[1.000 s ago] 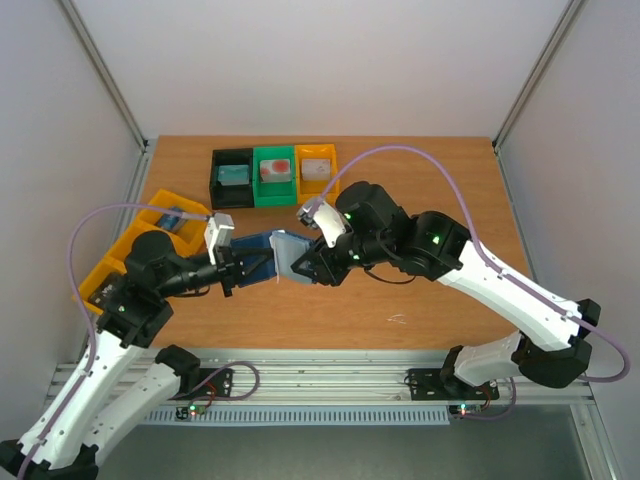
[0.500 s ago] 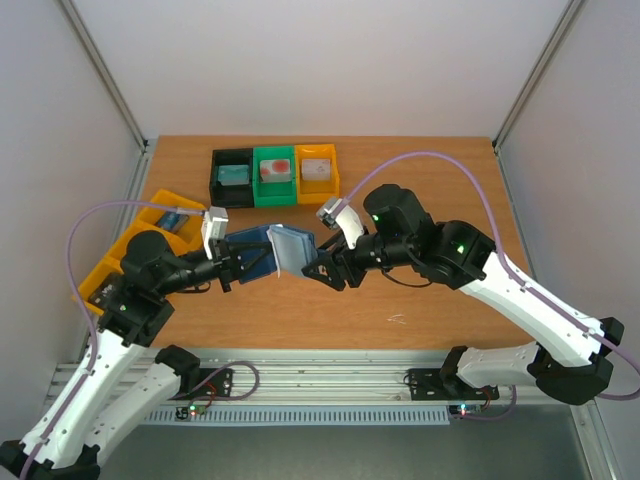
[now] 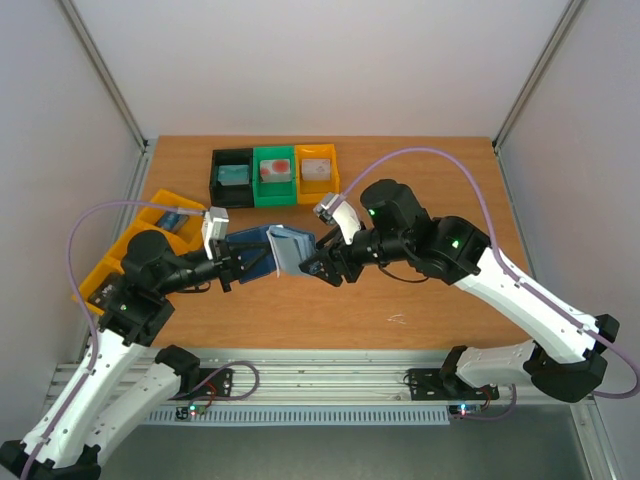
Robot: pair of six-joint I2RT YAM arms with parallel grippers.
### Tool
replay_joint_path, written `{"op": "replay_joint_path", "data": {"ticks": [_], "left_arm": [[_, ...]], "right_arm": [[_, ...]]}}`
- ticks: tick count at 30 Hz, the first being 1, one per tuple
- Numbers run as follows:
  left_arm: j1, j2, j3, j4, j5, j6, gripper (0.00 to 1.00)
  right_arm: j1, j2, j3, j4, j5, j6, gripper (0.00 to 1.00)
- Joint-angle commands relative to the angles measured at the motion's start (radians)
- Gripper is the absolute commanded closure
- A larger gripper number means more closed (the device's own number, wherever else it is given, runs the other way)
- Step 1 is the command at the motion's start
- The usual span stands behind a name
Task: Take the credit cards out of the card holder
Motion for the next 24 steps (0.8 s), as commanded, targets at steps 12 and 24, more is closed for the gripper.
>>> {"op": "replay_joint_path", "data": {"ticks": [12, 24], "left_arm": [[0.004, -0.008, -0.025, 0.107, 0.068, 0.037, 1.0], [0.004, -0.024, -0.043, 0.104, 0.025, 0.058, 0.65]], "right_arm": [[-0.024, 0.1, 0.082, 0.085, -0.021, 0.016, 0.38], [-0.012, 0.152, 0.069, 0.177, -0.137, 0.061, 0.99]]}}
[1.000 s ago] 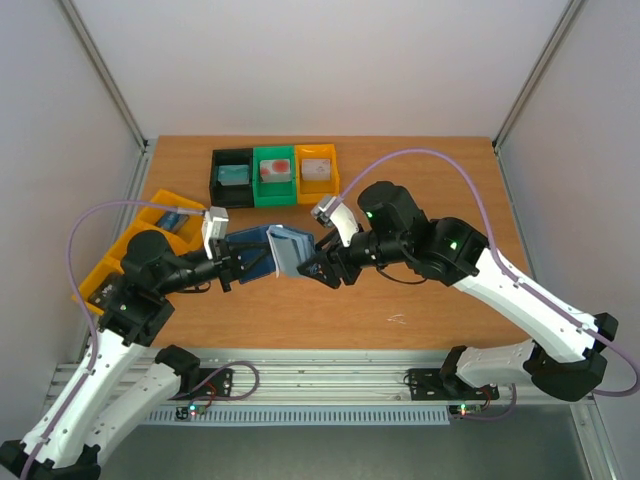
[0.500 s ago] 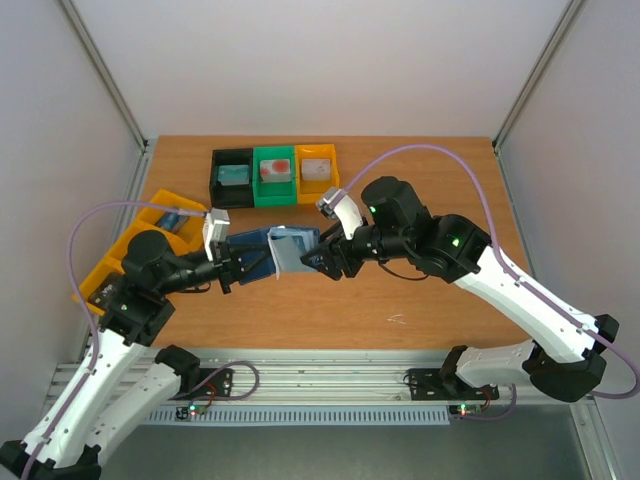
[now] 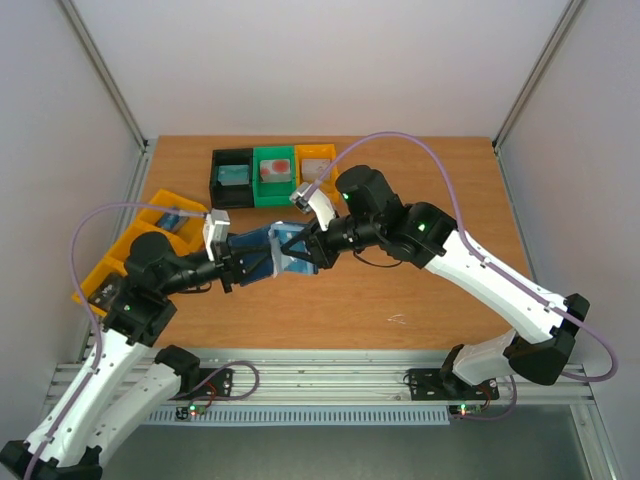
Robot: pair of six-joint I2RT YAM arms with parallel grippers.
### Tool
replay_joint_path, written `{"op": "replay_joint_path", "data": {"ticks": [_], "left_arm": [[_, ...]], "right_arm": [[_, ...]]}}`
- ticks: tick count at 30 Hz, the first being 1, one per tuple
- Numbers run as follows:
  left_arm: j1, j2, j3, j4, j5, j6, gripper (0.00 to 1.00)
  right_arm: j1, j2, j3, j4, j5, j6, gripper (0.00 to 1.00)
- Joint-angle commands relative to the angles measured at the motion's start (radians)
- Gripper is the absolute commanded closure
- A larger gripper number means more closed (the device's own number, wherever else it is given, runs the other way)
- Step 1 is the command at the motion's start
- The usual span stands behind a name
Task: Take the credit cards out of the card holder
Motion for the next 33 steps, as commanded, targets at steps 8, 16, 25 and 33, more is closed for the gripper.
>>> {"op": "replay_joint_path", "data": {"ticks": [8, 16, 25, 33], "left_arm": [[-0.007, -0.024, 0.005, 0.081, 0.04, 0.055, 0.01], [-0.007, 0.008, 0.027, 0.043, -0.11, 0.048, 0.88], [-0.006, -0.007, 0.027, 0.046, -0.031, 0.034, 1.0], [-0.005, 0.0, 0.028, 0.082, -0.009, 0.006, 1.0]], "right_arm": [[0.024, 0.024, 0.018, 0.026, 0.038, 0.009, 0.99], [0.065, 0.017, 0.045, -0.019, 0.023, -0.083, 0.99], [-0.004, -0.127, -0.098, 0.018, 0.056, -0.054, 0.62], [-0.01, -0.125, -0.147, 0.069, 0.038, -0.001, 0.7]]}}
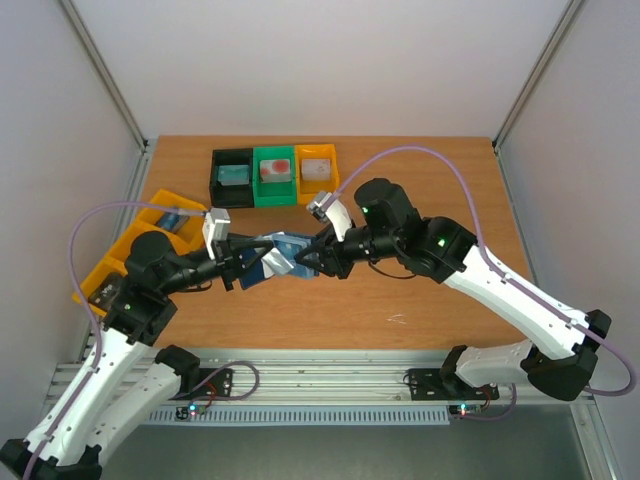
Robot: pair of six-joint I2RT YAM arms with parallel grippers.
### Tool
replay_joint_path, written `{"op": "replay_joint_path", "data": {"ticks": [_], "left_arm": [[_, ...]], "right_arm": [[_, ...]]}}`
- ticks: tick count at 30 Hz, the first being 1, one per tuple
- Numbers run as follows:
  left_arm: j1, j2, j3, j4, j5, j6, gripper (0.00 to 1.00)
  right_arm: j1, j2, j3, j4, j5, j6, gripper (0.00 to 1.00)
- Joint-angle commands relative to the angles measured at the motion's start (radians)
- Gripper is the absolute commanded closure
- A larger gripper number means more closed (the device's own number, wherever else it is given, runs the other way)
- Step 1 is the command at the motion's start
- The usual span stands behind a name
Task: Take the credit cards out of the card holder
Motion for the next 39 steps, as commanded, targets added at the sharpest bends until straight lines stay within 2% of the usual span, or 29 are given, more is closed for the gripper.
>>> {"op": "replay_joint_path", "data": {"ticks": [1, 4, 5, 6, 8, 9, 10, 12, 13, 14, 16, 18, 20, 24, 26, 30, 33, 36, 39], "left_arm": [[0.0, -0.005, 0.021, 0.073, 0.025, -0.025, 1.0], [0.0, -0.009, 0.02, 0.045, -0.01, -0.024, 1.0], [0.0, -0.011, 0.018, 0.022, -0.05, -0.02, 1.0], [0.0, -0.014, 0.014, -0.009, -0.127, -0.01, 0.95], [0.0, -0.013, -0.008, -0.085, -0.385, 0.049, 0.75], [0.0, -0.006, -0.021, -0.12, -0.551, 0.083, 0.69], [0.003, 0.011, -0.035, -0.151, -0.726, 0.109, 0.68], [0.03, 0.064, -0.042, -0.241, -1.052, 0.145, 0.72], [0.053, 0.096, -0.031, -0.299, -1.129, 0.145, 0.74], [0.077, 0.123, -0.009, -0.362, -1.141, 0.142, 0.74], [0.096, 0.13, 0.01, -0.422, -1.044, 0.142, 0.73], [0.096, 0.097, 0.008, -0.399, -0.881, 0.149, 0.72], [0.096, 0.062, -0.003, -0.313, -0.693, 0.145, 0.72], [0.081, 0.008, -0.034, -0.062, -0.201, 0.124, 0.74], [0.049, 0.003, -0.047, 0.009, -0.058, 0.106, 0.74], [-0.039, 0.03, -0.067, 0.035, -0.006, 0.043, 0.78], [-0.068, 0.065, -0.061, 0.071, -0.027, 0.071, 0.78], [-0.077, 0.098, -0.062, 0.104, -0.059, 0.035, 0.78], [-0.102, 0.099, -0.067, 0.073, -0.106, 0.093, 0.82]], "right_arm": [[-0.002, 0.008, -0.025, 0.054, -0.019, 0.039, 0.76], [-0.002, 0.003, -0.03, 0.061, -0.007, 0.047, 0.98], [-0.003, -0.001, -0.031, 0.056, 0.012, 0.051, 0.99], [-0.004, -0.007, -0.031, 0.045, 0.039, 0.057, 0.99], [-0.006, -0.01, -0.021, 0.005, 0.113, 0.075, 0.99], [-0.006, -0.002, -0.009, -0.033, 0.168, 0.093, 0.99], [-0.006, 0.01, 0.013, -0.082, 0.249, 0.117, 0.99], [-0.005, 0.049, 0.064, -0.221, 0.483, 0.193, 0.99], [-0.005, 0.075, 0.099, -0.321, 0.637, 0.247, 0.99], [-0.005, 0.108, 0.126, -0.462, 0.783, 0.303, 0.99], [-0.005, 0.182, 0.176, -0.641, 0.993, 0.408, 0.99], [0.004, 0.254, 0.216, -0.731, 1.059, 0.442, 0.99], [0.03, 0.313, 0.251, -0.743, 1.043, 0.43, 0.99], [0.063, 0.41, 0.337, -0.723, 0.935, 0.406, 0.99], [0.074, 0.43, 0.368, -0.667, 0.838, 0.391, 0.99], [0.079, 0.413, 0.369, -0.487, 0.623, 0.385, 0.99], [0.088, 0.432, 0.397, -0.445, 0.561, 0.392, 0.99], [0.104, 0.447, 0.414, -0.405, 0.493, 0.386, 0.99], [0.123, 0.47, 0.448, -0.422, 0.506, 0.388, 0.99]]}}
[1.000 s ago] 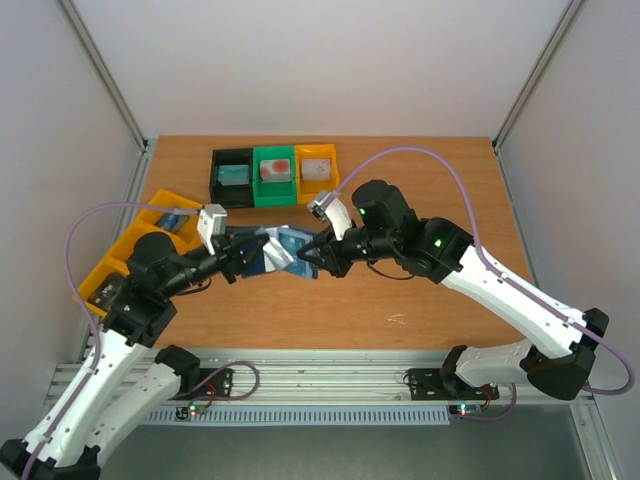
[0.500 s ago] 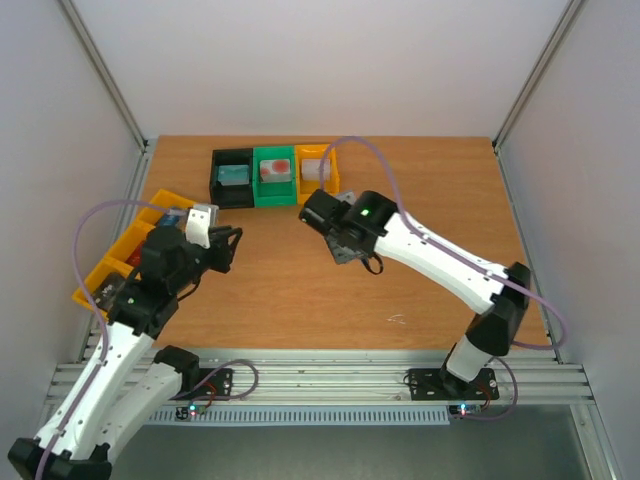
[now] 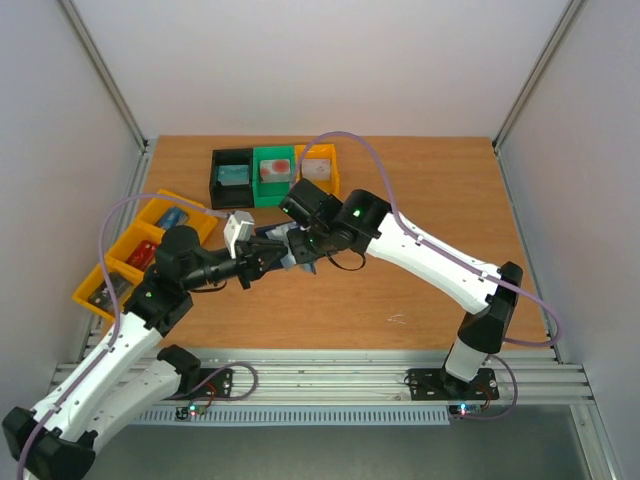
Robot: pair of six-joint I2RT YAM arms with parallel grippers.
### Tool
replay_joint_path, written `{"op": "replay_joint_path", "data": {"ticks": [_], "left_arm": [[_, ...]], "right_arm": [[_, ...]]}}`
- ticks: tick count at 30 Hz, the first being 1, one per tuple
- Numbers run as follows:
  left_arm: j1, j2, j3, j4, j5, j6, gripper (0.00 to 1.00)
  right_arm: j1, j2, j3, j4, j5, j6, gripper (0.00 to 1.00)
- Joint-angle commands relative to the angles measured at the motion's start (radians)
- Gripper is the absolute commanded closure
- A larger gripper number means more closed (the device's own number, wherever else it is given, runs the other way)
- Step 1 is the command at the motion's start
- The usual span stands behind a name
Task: Take the credit cards out of the card holder
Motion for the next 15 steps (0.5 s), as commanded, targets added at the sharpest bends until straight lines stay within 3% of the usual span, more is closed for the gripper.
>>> {"op": "replay_joint_path", "data": {"ticks": [1, 6, 12, 15], "left_arm": [[-0.036, -0.002, -0.011, 0.026, -0.051, 0.084, 0.83], [-0.042, -0.007, -0.005, -0.05, -0.152, 0.185, 0.86], [-0.014, -0.035, -0.055, -0.145, -0.37, 0.098, 0.86], [0.008, -0.051, -0.061, -0.144, -0.3, 0.098, 0.86]], "right_arm": [[0.036, 0.04, 0.077, 0.026, -0.043, 0.009, 0.99], [0.038, 0.061, 0.093, 0.074, -0.147, -0.001, 0.99], [0.037, -0.012, 0.07, 0.107, -0.16, -0.023, 0.99], [0.037, -0.07, 0.028, 0.156, -0.22, -0.064, 0.99]]}}
